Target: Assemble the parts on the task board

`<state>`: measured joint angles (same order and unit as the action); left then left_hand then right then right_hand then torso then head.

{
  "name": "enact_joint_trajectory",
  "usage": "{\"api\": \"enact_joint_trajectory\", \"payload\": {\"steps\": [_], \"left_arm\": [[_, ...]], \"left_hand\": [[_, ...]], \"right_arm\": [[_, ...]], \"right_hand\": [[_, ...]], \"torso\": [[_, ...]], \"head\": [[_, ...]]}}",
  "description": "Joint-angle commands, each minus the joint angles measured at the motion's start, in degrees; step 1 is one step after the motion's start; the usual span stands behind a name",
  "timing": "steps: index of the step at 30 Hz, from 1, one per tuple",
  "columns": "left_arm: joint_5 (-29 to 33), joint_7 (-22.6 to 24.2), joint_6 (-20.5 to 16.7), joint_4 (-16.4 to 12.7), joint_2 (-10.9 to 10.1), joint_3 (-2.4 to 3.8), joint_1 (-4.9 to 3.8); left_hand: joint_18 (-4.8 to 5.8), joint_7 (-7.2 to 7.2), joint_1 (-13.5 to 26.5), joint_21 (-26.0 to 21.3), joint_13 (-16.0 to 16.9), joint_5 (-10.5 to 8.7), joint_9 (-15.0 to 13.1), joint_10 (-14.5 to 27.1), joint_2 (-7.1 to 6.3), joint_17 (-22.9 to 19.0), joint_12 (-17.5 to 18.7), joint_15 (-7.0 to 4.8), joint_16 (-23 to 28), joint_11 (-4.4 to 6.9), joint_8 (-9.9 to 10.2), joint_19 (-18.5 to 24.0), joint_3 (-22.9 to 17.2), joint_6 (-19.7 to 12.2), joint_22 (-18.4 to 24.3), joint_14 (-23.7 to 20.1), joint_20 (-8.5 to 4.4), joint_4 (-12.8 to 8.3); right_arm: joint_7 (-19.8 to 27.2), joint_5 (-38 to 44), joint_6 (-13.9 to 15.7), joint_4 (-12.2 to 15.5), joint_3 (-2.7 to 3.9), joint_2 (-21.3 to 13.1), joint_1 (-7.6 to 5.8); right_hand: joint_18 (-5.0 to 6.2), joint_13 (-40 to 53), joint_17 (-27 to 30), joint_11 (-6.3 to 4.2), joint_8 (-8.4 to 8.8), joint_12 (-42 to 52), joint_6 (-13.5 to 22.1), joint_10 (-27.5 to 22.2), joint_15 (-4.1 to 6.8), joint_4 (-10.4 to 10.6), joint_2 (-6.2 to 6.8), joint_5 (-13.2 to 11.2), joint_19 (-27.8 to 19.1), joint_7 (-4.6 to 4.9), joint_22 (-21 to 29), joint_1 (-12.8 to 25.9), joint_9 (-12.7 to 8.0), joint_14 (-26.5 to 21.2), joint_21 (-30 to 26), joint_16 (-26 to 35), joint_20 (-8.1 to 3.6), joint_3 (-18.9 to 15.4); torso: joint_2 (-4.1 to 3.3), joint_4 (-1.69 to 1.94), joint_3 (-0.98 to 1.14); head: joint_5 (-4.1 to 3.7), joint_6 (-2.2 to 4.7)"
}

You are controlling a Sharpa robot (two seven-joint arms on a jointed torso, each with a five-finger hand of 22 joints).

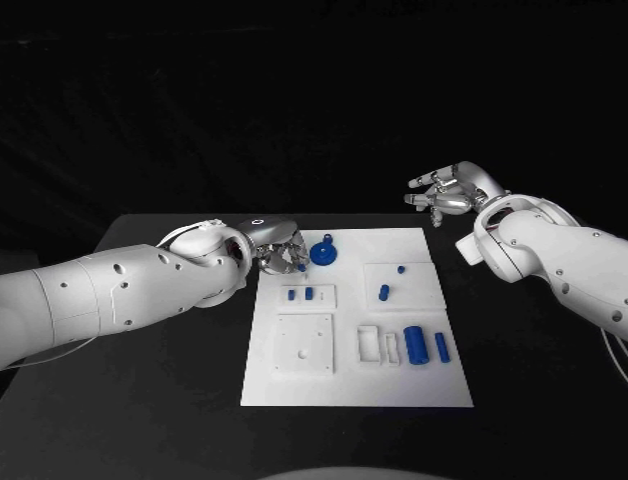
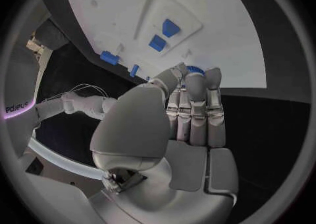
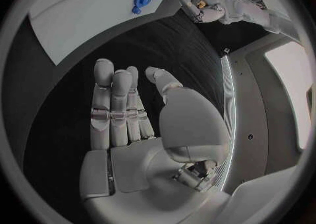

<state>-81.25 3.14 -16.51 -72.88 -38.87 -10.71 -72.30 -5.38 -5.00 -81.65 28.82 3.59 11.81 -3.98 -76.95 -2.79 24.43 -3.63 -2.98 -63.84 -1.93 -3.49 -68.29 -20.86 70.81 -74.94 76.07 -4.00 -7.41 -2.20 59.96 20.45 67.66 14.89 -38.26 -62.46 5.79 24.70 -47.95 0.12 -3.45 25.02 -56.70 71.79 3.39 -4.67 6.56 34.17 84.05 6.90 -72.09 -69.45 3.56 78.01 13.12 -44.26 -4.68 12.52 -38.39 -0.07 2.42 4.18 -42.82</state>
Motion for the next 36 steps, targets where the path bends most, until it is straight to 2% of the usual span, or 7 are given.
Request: {"api": "enact_joint_trajectory", "payload": {"steps": [1, 7, 18, 36], "left_arm": [[0.3, -0.2, 1.8, 0.4, 0.3, 0.03, -0.03], [0.2, -0.1, 2.4, 1.5, 1.1, -0.06, -0.01], [0.2, 0.0, 3.2, 3.6, 2.5, -0.19, 0.17], [0.1, -0.1, 4.8, 4.3, 2.9, -0.24, 0.50]], "left_hand": [[-0.62, 0.01, -0.3, -0.1, -0.1, -0.12, -0.1, 0.4, -0.03, 0.0, 0.2, 0.14, 0.3, 0.15, -0.1, 0.4, 0.3, 0.2, -1.1, 0.4, 0.09, 0.1], [-0.62, 0.00, -0.4, 0.0, -0.1, -0.17, -0.1, 0.4, 0.00, 0.1, 0.2, 0.16, 0.4, 0.15, -0.1, 0.5, 0.3, 0.2, -1.2, 0.4, 0.11, 0.2], [-0.61, -0.02, -0.4, 0.0, -0.1, 0.00, 0.0, 0.5, 0.07, 0.2, 0.2, 0.18, 0.4, 0.11, -0.1, 0.5, 0.3, 0.1, -1.2, 0.4, 0.12, 0.3], [-0.64, -0.04, -0.4, 0.2, -0.1, 0.02, -0.1, 0.6, 0.09, 0.4, 0.2, 0.20, 0.5, 0.08, -0.1, 0.6, 0.2, 0.0, -1.2, 0.3, 0.14, 0.2]], "right_arm": [[0.5, -0.1, -0.2, 0.0, 0.02, 0.0, 0.05], [0.5, -0.1, -0.2, 0.0, 0.02, 0.1, 0.07], [0.6, -0.1, -0.2, 0.0, 0.02, 0.4, 0.09], [0.6, -0.1, -0.2, 0.0, 0.02, 0.4, 0.09]], "right_hand": [[1.12, 0.0, 0.1, 0.06, -0.12, -0.1, -0.5, -0.1, 0.22, -0.2, 0.27, 0.3, 2.0, 0.00, 0.0, 0.4, 0.1, -0.3, -0.2, 0.3, -0.10, 0.1], [1.12, 0.0, 0.1, 0.06, -0.12, -0.1, -0.5, -0.1, 0.22, -0.2, 0.27, 0.3, 2.0, 0.00, 0.0, 0.4, 0.1, -0.3, -0.2, 0.3, -0.10, 0.1], [1.13, 0.0, 0.1, 0.05, -0.12, -0.1, -0.5, 0.0, 0.22, -0.3, 0.20, 0.3, 2.0, -0.01, 0.2, 0.4, 0.1, -0.3, -0.2, 0.3, -0.08, 0.1], [1.13, 0.0, 0.1, 0.05, -0.12, -0.1, -0.5, 0.0, 0.22, -0.3, 0.20, 0.3, 2.0, -0.01, 0.2, 0.4, 0.1, -0.3, -0.2, 0.3, -0.08, 0.1]], "torso": [[-0.01, -0.14, 0.05], [-0.03, -0.11, 0.11], [-0.03, -0.19, 0.08], [-0.03, -0.08, 0.04]], "head": [[0.18, -0.08], [0.41, -0.03], [0.44, -0.22], [0.35, -0.37]]}}
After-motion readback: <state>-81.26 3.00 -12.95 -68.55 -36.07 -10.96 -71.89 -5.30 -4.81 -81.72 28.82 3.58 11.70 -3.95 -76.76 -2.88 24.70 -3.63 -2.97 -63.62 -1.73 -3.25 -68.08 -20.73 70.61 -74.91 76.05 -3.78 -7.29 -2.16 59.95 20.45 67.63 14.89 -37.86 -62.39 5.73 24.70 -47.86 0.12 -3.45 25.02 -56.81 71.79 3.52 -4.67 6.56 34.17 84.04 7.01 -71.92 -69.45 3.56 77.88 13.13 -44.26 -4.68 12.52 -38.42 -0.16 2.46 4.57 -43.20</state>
